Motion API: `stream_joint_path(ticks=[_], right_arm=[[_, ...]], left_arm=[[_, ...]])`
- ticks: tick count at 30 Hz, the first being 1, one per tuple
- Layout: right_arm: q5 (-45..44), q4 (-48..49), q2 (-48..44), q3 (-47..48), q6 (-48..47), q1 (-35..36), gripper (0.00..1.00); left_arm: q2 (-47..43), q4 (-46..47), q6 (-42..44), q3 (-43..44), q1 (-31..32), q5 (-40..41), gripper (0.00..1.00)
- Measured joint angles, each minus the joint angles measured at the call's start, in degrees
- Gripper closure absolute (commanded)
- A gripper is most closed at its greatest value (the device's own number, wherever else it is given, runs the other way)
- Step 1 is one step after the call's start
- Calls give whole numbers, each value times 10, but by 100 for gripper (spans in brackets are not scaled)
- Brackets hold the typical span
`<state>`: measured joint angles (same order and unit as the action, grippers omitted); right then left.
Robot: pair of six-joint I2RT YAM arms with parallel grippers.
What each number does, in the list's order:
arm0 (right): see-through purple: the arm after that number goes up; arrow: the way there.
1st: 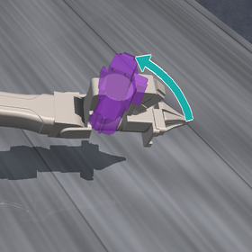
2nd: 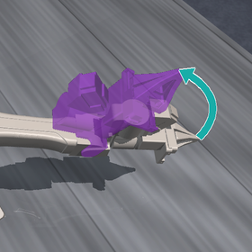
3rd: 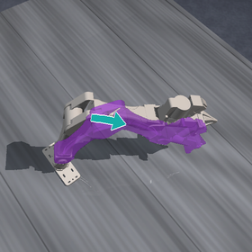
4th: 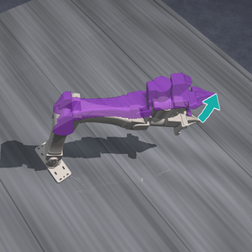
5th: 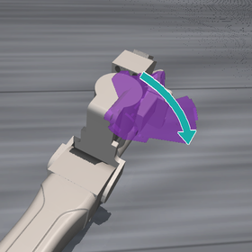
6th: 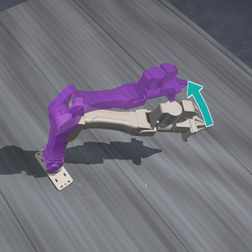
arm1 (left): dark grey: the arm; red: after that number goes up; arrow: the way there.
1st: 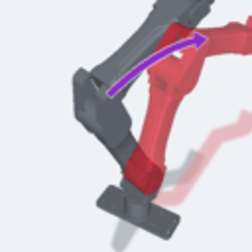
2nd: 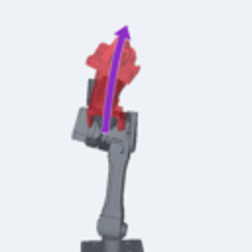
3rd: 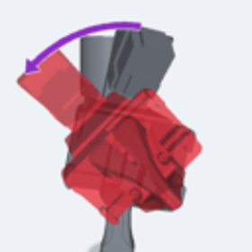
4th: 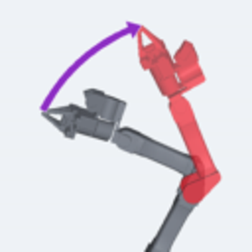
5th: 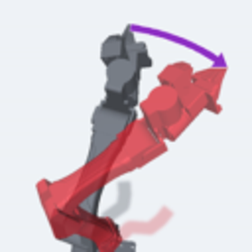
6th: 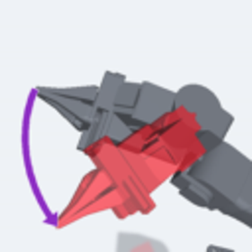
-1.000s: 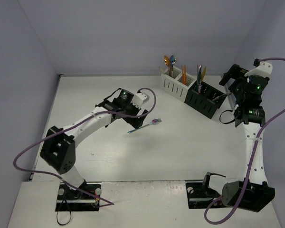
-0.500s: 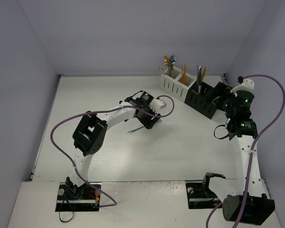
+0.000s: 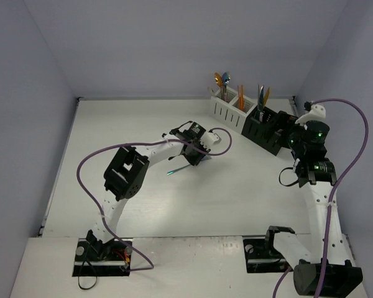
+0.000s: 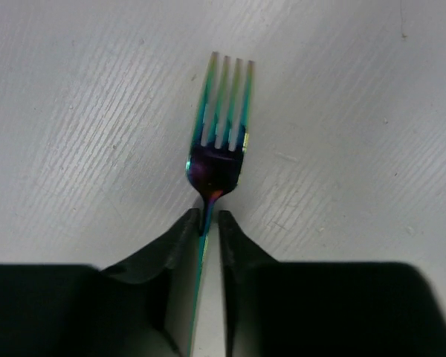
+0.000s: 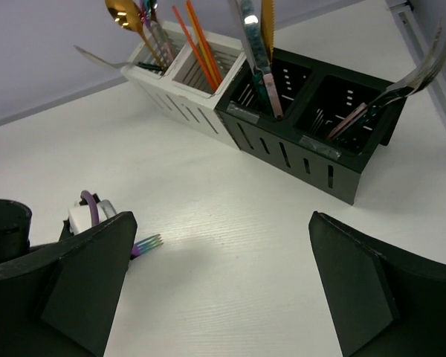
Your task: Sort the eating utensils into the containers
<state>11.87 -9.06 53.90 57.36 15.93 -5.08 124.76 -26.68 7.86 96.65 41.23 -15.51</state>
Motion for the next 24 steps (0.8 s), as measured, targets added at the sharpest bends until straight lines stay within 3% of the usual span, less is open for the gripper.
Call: stream_joint_path(ticks=[9,15,24], right_arm=[[76,-7,32,0,1,7,0],[149,-11,68,1,57,10,0],[188,-14,127,62,151,82,0]], left_arm=[[-27,37,-21,-42,0,2,100],[-138,79,-60,-120,0,9,100],[-298,165,-88,-129,29,32,100]])
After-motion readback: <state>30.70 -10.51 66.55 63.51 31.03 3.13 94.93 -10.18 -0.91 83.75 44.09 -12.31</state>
